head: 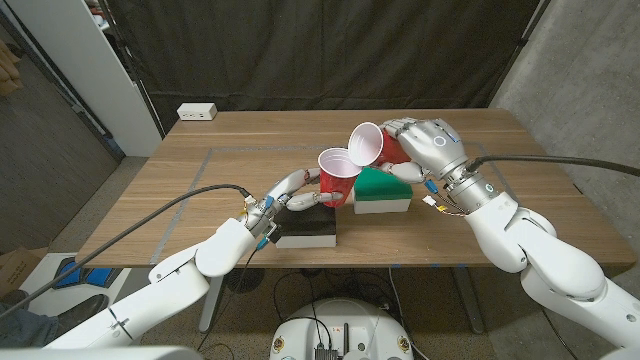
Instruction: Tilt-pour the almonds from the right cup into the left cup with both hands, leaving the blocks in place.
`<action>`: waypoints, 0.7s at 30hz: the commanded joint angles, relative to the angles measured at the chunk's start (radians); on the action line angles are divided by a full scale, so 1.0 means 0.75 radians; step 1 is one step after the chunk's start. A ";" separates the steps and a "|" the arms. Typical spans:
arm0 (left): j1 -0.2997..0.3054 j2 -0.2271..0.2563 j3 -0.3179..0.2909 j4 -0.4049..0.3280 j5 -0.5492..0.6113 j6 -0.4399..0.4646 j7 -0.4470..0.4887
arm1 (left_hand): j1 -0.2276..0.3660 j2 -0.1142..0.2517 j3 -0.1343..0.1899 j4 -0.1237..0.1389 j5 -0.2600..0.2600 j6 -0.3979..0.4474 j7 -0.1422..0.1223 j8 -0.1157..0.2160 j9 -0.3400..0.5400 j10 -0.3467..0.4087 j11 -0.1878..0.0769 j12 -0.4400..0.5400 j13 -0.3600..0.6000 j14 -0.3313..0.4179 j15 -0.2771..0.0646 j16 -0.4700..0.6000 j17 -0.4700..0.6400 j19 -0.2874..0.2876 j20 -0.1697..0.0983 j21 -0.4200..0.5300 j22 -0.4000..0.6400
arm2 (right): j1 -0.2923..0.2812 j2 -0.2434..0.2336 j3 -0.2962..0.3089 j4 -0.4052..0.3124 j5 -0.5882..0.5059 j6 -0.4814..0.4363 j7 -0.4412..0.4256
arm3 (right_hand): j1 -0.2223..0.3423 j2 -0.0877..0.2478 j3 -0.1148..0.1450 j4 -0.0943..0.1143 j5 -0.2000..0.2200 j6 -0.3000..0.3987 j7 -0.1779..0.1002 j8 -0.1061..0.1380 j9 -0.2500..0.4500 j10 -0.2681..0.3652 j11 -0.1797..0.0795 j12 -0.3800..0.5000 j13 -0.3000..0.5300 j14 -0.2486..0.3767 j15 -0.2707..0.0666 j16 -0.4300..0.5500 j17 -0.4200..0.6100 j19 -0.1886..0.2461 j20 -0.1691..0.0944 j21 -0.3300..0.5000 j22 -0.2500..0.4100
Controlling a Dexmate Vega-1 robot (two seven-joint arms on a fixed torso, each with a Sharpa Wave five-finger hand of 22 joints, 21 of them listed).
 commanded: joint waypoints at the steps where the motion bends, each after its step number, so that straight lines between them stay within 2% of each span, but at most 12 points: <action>1: -0.002 -0.012 0.002 0.016 0.000 -0.030 0.005 | 0.005 0.008 0.008 0.000 0.007 0.011 0.000 0.001 0.005 0.005 -0.003 0.000 0.005 0.011 -0.062 -0.006 0.000 0.011 -0.043 0.004 0.005 | -0.007 -0.038 -0.016 -0.051 -0.201 -0.046 0.027 | -0.001 -0.005 -0.007 0.002 0.002 0.006 -0.014 0.007 0.006 0.005 -0.009 -0.003 0.006 0.012 -0.062 0.013 0.003 0.003 -0.010 0.005 0.007; 9: -0.006 -0.030 0.006 0.041 -0.004 -0.073 0.012 | 0.005 0.009 0.008 0.000 0.007 0.011 -0.002 0.001 0.006 0.005 0.001 -0.001 0.006 0.011 -0.063 -0.006 0.001 0.011 -0.041 0.004 0.005 | 0.007 -0.054 -0.024 -0.069 -0.314 -0.047 0.052 | -0.004 -0.006 -0.009 0.004 0.003 0.008 -0.023 0.008 0.005 0.002 -0.018 -0.006 0.007 0.009 -0.068 0.011 0.005 0.003 -0.015 0.005 0.007; 21: 0.003 -0.040 0.004 0.047 -0.005 -0.102 0.010 | 0.004 0.011 0.009 0.001 0.008 0.012 -0.001 0.001 0.006 0.008 -0.004 0.000 0.006 0.015 -0.065 -0.004 0.001 0.013 -0.041 0.004 0.005 | 0.068 -0.063 -0.052 -0.093 -0.489 -0.047 0.168 | -0.014 -0.003 -0.013 0.009 0.004 0.022 -0.048 0.012 0.005 0.009 -0.039 -0.007 0.010 0.000 -0.081 0.004 0.007 0.002 -0.023 0.003 0.008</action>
